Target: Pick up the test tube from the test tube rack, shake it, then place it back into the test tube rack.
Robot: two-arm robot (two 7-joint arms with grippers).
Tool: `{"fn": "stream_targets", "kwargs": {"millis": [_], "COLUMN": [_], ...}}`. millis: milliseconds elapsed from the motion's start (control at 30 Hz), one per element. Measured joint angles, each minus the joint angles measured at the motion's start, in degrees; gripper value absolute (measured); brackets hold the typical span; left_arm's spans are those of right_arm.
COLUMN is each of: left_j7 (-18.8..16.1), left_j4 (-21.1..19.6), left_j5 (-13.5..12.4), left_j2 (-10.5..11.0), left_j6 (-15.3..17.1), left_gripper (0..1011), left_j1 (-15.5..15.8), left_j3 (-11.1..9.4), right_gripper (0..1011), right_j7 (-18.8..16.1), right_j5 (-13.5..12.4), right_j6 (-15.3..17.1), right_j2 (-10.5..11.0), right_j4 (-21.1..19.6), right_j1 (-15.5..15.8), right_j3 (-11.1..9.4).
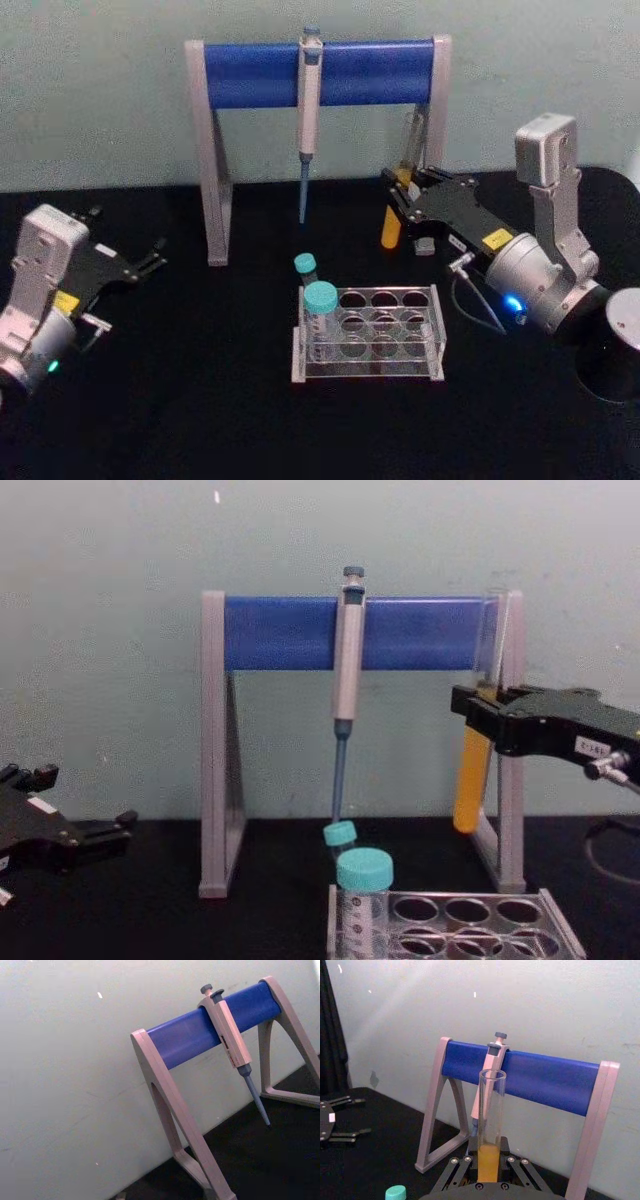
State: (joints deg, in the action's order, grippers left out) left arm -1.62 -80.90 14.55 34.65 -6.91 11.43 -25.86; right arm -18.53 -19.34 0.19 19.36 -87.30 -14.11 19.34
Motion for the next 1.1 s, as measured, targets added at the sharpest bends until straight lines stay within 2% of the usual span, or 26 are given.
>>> {"fn": "stream_targets", "kwargs": {"millis": [667,900,1000,1100], "left_j7": [0.00,0.00,0.00,0.00], "left_j4": [0.00,0.00,0.00,0.00], "left_j5": [0.00,0.00,0.00,0.00], "left_j2": [0.00,0.00,0.00,0.00], "left_j6": [0.00,0.00,0.00,0.00], "left_gripper": [1001,1001,1001,1001], "left_j1": [0.00,0.00,0.00,0.00], "left_j3": [0.00,0.00,0.00,0.00], "right_gripper": [229,229,229,229], "right_j7": [-1.00,-1.58,-3.09,-4.38], "right_j5": [1.15,1.81,1.51,0.96], "right_j6": [0.73,2.55,4.04,4.60], "right_j2": [-0.17,2.35,4.59,5.86], "right_j4": [-0.79,-3.91,-6.71,-8.13], "right_j1": [0.63,2.89,4.97,5.98], "right_j3": [-0.87,-1.53,-1.71,-1.61]}}
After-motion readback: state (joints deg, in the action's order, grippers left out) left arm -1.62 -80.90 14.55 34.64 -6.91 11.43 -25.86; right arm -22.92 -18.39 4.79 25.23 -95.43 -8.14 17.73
